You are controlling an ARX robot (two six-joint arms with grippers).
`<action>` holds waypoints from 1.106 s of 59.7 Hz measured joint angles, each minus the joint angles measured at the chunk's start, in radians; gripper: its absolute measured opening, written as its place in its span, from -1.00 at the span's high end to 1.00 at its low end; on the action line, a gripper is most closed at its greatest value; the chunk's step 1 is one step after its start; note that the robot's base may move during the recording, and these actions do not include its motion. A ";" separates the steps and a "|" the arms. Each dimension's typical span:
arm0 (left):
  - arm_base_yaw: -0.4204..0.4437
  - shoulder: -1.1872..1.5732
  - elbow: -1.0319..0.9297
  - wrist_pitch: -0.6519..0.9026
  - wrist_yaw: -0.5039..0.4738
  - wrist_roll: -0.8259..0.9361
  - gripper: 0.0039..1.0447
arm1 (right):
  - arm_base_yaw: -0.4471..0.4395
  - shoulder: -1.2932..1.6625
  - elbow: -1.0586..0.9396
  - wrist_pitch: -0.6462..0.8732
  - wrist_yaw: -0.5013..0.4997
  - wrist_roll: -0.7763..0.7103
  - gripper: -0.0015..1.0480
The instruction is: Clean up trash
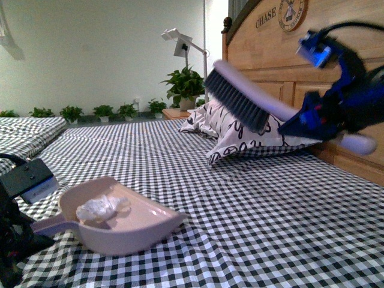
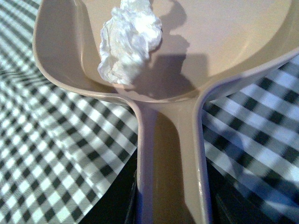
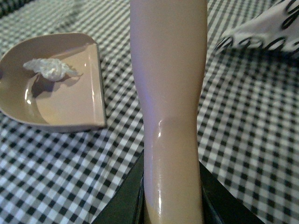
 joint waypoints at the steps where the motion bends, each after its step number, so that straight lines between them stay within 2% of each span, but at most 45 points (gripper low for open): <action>1: 0.000 -0.001 -0.008 0.029 -0.005 -0.021 0.50 | -0.004 -0.010 -0.005 0.008 0.002 0.006 0.63; 6: 0.000 -0.024 -0.042 0.194 -0.062 -0.158 0.50 | -0.040 -0.088 -0.044 0.061 0.011 0.099 0.63; 13: -0.004 -0.115 -0.057 0.301 -0.167 -0.291 0.50 | -0.092 -0.203 -0.113 0.090 0.003 0.219 0.63; 17: -0.013 -0.166 -0.072 0.343 -0.229 -0.306 0.50 | -0.112 -0.262 -0.148 0.096 -0.022 0.270 0.63; 34: -0.072 -0.379 -0.195 0.402 -0.380 -0.325 0.50 | -0.166 -0.502 -0.230 0.103 -0.064 0.414 0.63; 46: -0.109 -0.544 -0.287 0.412 -0.422 -0.334 0.50 | -0.174 -0.655 -0.296 0.113 -0.061 0.499 0.63; 54: -0.111 -0.660 -0.348 0.412 -0.462 -0.357 0.50 | -0.162 -0.755 -0.332 0.103 -0.026 0.531 0.63; 66: -0.120 -0.813 -0.446 0.413 -0.536 -0.386 0.50 | -0.096 -0.882 -0.362 0.061 0.140 0.526 0.63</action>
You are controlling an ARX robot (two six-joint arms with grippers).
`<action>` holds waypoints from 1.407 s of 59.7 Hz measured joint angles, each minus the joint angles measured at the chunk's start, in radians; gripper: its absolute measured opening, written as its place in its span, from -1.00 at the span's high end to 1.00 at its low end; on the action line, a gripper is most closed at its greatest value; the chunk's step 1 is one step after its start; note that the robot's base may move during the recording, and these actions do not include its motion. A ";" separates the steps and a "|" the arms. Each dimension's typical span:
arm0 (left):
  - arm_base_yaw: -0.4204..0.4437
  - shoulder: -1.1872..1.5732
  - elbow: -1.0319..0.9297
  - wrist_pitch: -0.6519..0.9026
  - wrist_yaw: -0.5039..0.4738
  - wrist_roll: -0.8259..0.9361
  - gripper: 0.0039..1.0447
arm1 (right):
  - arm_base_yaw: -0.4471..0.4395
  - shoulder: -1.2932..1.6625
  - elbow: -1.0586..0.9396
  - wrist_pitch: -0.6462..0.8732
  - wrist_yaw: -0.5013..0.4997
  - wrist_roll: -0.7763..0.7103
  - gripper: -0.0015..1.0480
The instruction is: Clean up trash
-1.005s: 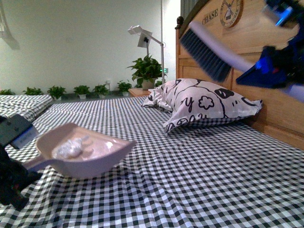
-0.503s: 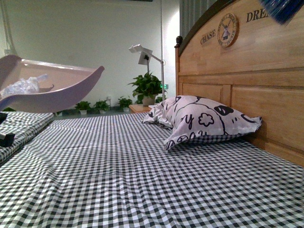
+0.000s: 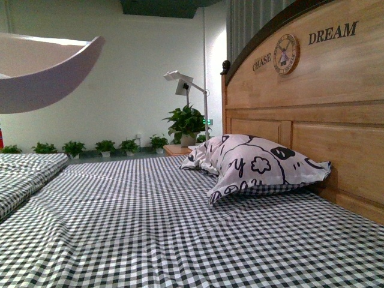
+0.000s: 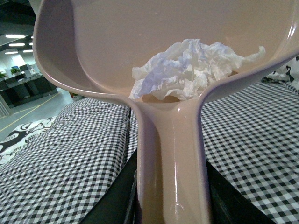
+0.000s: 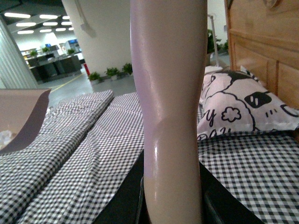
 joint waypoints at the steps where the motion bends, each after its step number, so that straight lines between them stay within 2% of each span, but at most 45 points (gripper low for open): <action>1: -0.003 -0.016 -0.008 -0.005 -0.004 -0.007 0.50 | 0.008 -0.012 -0.002 -0.005 0.019 -0.003 0.63; 12: -0.057 -0.150 -0.086 -0.027 -0.058 -0.032 0.50 | 0.056 -0.100 -0.010 -0.047 0.139 -0.030 0.63; 27: -0.112 -0.275 -0.158 -0.049 -0.153 -0.059 0.50 | 0.091 -0.178 -0.014 -0.111 0.196 -0.080 0.63; 40: -0.131 -0.295 -0.169 -0.049 -0.158 -0.066 0.50 | 0.124 -0.209 -0.022 -0.154 0.277 -0.116 0.63; 84: -0.131 -0.296 -0.169 -0.049 -0.160 -0.069 0.50 | 0.128 -0.210 -0.023 -0.157 0.283 -0.126 0.63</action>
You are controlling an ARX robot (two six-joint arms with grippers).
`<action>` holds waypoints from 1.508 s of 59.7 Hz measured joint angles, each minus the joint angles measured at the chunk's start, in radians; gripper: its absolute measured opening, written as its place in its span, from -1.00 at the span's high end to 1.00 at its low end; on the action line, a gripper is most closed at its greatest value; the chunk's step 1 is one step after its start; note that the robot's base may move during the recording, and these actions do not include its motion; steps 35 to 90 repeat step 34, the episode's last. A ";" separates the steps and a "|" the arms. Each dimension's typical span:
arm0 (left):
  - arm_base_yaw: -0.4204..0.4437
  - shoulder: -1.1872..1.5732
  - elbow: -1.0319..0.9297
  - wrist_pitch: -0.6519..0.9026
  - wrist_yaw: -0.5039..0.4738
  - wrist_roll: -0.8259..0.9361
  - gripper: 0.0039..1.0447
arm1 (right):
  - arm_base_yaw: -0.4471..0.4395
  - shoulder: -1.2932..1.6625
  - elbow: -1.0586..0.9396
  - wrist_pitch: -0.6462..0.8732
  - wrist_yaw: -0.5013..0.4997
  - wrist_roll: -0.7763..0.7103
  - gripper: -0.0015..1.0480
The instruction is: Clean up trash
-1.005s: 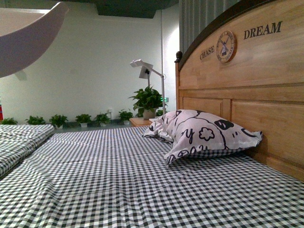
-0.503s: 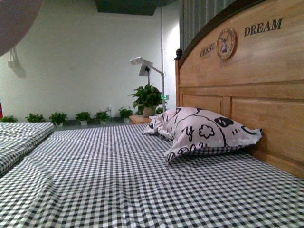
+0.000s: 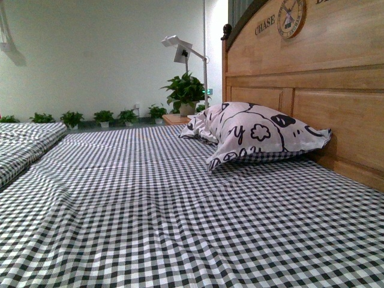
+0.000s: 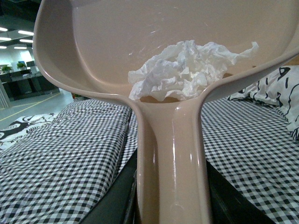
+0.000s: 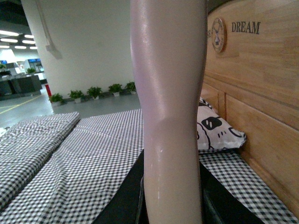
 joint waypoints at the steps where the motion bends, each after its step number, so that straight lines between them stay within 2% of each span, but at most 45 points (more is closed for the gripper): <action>1: 0.000 0.000 0.000 0.000 0.000 0.000 0.50 | 0.000 0.000 0.000 0.000 0.000 0.000 0.63; 90: 0.000 0.000 0.000 0.000 0.000 0.000 0.50 | 0.000 0.000 0.000 0.000 0.000 0.000 0.63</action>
